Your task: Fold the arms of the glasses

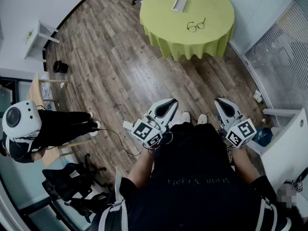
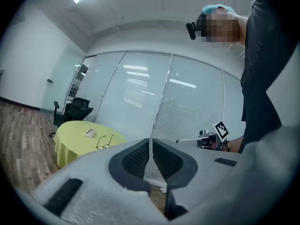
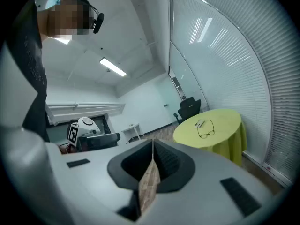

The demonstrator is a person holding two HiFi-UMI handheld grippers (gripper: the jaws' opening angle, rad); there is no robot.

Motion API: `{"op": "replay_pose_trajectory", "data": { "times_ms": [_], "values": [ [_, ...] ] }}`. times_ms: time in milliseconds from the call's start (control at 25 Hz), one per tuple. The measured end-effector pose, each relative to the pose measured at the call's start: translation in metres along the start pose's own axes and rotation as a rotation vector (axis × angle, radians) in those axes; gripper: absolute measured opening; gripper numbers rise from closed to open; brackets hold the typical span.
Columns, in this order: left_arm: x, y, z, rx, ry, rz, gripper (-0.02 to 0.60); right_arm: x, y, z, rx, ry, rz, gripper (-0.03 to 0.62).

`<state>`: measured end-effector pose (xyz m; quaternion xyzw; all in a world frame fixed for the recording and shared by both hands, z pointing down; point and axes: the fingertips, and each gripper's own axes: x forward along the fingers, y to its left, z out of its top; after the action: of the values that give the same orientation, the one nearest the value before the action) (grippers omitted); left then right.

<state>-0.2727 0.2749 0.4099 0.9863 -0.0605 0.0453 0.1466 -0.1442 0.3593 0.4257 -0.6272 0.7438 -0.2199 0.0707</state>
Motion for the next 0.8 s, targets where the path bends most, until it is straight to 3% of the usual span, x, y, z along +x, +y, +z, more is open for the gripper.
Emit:
{"op": "replay_pose_trajectory", "data": {
  "times_ms": [480, 800],
  "values": [
    [0.018, -0.014, 0.003, 0.044, 0.015, -0.001, 0.038, -0.014, -0.01, 0.011, -0.058, -0.036, 0.017, 0.031],
    [0.033, -0.032, -0.002, 0.051, 0.036, 0.031, 0.038, -0.04, -0.041, 0.008, -0.01, -0.059, 0.01, 0.029]
  ]
}}
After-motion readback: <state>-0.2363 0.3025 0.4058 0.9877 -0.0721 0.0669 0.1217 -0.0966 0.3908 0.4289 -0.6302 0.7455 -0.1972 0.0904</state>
